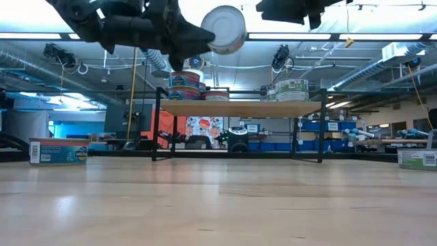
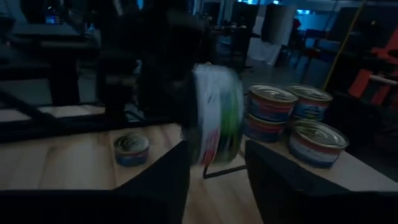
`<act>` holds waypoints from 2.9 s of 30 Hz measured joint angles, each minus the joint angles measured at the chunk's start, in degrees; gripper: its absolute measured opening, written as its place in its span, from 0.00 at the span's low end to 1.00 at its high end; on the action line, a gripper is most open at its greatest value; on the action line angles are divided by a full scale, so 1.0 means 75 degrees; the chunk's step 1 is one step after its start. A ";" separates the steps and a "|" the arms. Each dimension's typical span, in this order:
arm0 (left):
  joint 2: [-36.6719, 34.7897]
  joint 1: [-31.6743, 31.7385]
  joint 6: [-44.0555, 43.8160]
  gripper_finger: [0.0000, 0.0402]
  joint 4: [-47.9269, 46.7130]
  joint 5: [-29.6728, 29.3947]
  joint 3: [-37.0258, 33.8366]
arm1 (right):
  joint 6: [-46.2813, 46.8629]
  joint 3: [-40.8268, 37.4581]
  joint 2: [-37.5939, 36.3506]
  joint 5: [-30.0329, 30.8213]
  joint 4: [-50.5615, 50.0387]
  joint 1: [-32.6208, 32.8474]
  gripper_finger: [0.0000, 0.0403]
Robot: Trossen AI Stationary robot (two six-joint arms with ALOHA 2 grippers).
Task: Stack canned seafood by type on shelf
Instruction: Put the green tuna can on the shelf
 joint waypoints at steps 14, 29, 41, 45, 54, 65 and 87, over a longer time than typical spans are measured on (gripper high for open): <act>0.0649 -0.0015 -0.0246 0.34 0.0634 -0.0102 0.0011 | 0.0390 0.0865 0.0082 -0.1186 -0.0834 -0.0884 0.68; 0.0692 -0.0015 -0.0224 0.34 0.0550 0.0032 0.0399 | 0.0508 0.0881 0.0082 -0.2265 -0.1294 -0.1534 0.58; 0.0692 -0.0007 -0.0254 0.34 0.0487 -0.0077 0.0399 | 0.0473 0.0881 0.0082 -0.2377 -0.1322 -0.1579 0.35; 0.0685 -0.0012 -0.0233 0.41 0.0399 -0.0120 0.0399 | 0.0424 0.0881 0.0082 -0.2404 -0.1266 -0.1580 0.35; 0.0677 -0.0015 0.0685 0.59 0.0233 -0.0937 0.0405 | 0.0518 0.0878 -0.0146 -0.1891 -0.1081 -0.1801 0.34; 0.0680 -0.0101 0.1366 0.60 -0.0295 -0.1711 0.0402 | 0.2926 0.0965 -0.0332 -0.2877 -0.2263 -0.4302 0.24; 0.0680 -0.0379 0.2003 0.61 -0.0461 -0.1906 0.0399 | 0.2369 0.2376 -0.0289 -0.4249 -0.4698 -0.5001 0.17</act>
